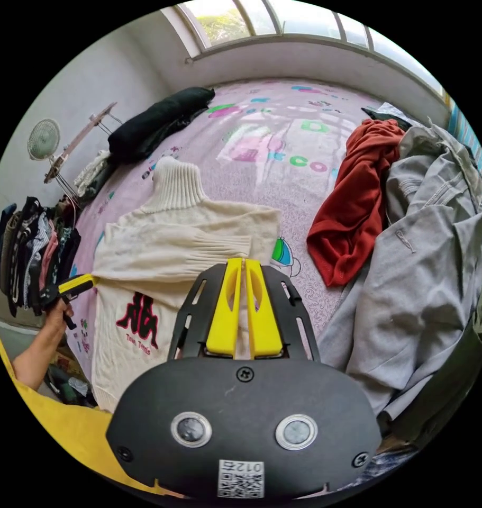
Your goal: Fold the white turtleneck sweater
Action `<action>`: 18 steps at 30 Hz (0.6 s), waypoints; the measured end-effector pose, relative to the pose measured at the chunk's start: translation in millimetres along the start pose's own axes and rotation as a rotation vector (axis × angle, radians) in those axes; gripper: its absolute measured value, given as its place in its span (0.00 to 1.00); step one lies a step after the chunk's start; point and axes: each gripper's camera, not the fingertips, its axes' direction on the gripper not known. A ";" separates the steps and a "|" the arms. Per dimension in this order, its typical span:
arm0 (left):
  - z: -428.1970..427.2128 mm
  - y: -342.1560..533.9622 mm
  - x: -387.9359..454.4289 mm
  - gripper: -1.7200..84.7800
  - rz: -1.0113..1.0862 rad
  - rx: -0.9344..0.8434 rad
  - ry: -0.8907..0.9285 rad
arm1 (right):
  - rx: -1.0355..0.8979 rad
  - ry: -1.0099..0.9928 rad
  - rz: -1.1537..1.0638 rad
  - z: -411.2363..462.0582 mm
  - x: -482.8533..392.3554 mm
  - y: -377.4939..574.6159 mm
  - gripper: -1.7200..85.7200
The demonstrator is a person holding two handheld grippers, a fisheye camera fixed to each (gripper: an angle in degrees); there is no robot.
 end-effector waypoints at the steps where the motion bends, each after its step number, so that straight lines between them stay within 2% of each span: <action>1: 1.6 -0.7 -3.8 0.03 -0.020 0.004 0.016 | 0.022 0.015 -0.025 5.1 -3.5 0.7 0.03; 5: -7.5 -7.2 -12.3 0.03 -0.021 0.017 0.068 | 0.015 0.026 -0.017 -0.4 -9.2 -7.0 0.03; 7: -24.7 -8.2 -3.9 0.03 0.048 0.090 0.039 | 0.124 0.021 -0.043 -28.1 -18.3 -7.3 0.03; 9: -25.6 -12.8 7.0 0.03 0.123 0.084 -0.037 | 0.190 0.036 -0.042 -41.1 -22.0 -7.7 0.03; 12: 5.6 -23.5 10.3 0.03 0.133 -0.060 -0.075 | 0.089 0.017 0.003 -18.8 -15.5 -17.1 0.03; 14: 3.1 -27.1 5.1 0.03 0.105 -0.032 -0.062 | -0.025 0.009 0.032 5.2 -10.8 -21.4 0.03; 18: -4.9 -33.0 -20.2 0.04 0.070 -0.058 0.078 | -0.014 -0.054 0.047 11.6 -6.2 -25.1 0.04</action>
